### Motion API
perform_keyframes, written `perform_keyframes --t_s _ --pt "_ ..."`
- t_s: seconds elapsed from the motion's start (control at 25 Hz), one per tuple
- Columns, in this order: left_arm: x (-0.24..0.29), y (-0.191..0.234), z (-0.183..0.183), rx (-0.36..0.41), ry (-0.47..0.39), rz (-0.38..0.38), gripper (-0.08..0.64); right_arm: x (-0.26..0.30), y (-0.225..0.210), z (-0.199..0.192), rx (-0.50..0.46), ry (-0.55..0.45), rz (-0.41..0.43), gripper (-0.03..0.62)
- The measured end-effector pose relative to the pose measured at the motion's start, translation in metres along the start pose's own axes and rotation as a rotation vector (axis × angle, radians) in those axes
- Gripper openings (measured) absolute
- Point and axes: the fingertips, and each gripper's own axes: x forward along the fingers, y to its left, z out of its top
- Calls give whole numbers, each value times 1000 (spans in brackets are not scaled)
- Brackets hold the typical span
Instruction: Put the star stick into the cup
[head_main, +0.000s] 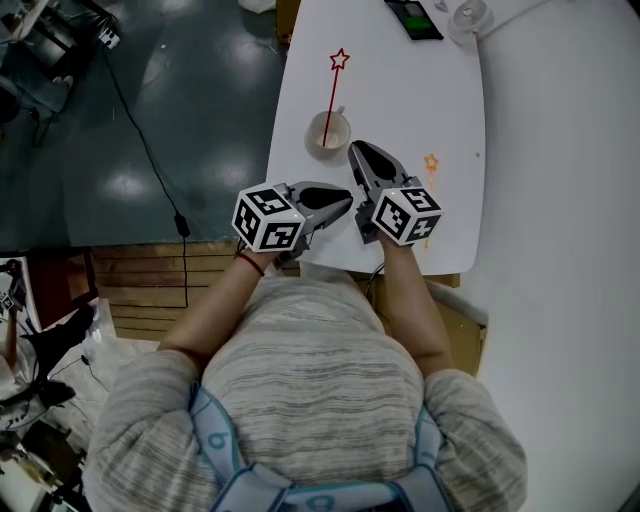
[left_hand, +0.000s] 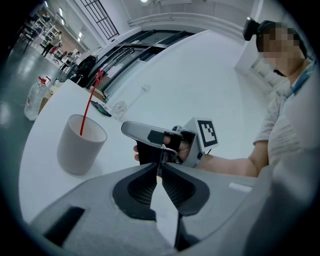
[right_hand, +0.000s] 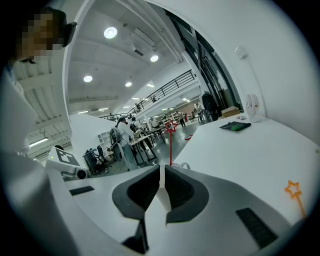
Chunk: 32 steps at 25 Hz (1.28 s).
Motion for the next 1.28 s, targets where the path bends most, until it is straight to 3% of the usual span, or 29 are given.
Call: perform_keyframes --t_s 0.28,0.72,1.28 --pt "-3 -5 1 1 5 -12 25 -24 -4 -3 14 2 -37 20" --pt "10 -10 -7 6 34 -30 25 -76 -56 -15 40 20 -173 21" --pt "18 -10 -16 -1 59 -26 25 -119 -158 -48 44 185 -384 21"
